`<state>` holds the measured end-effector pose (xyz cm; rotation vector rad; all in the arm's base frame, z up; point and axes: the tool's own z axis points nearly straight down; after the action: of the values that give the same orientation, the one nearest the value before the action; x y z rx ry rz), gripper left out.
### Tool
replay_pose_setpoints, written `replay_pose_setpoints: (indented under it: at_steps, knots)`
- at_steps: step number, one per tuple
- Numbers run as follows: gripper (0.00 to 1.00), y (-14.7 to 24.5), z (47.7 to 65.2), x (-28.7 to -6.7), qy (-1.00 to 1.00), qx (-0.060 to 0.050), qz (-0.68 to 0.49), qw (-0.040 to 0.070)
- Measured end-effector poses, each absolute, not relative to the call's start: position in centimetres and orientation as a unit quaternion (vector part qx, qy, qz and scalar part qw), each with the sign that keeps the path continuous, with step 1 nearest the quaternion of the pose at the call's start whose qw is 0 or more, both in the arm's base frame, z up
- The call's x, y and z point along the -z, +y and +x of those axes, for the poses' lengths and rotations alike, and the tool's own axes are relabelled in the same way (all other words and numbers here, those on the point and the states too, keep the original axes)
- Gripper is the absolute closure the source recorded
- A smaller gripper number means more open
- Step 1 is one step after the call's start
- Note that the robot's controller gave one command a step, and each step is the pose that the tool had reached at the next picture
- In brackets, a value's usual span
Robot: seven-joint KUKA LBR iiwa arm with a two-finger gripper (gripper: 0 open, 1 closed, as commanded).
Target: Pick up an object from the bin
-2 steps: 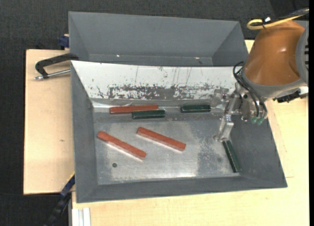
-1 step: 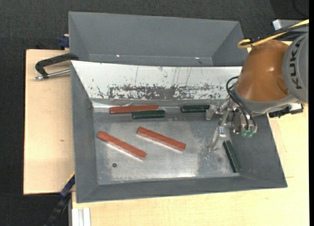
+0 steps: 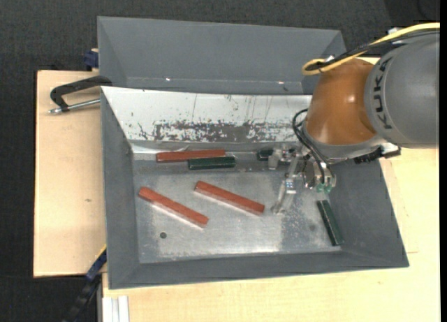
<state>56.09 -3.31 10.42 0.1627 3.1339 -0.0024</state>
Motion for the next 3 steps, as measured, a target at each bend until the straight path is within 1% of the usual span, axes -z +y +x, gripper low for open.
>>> replay_pose_setpoints:
  at_steps: [1,2,3]
  knots:
    - [0.00,-1.1,56.5,-8.0,0.998,-0.003,0.065,0.001]
    - [1.00,3.0,55.7,-7.3,1.000,-0.001,-0.021,0.003]
    - [0.00,3.0,55.6,-7.2,1.000,-0.001,-0.021,0.002]
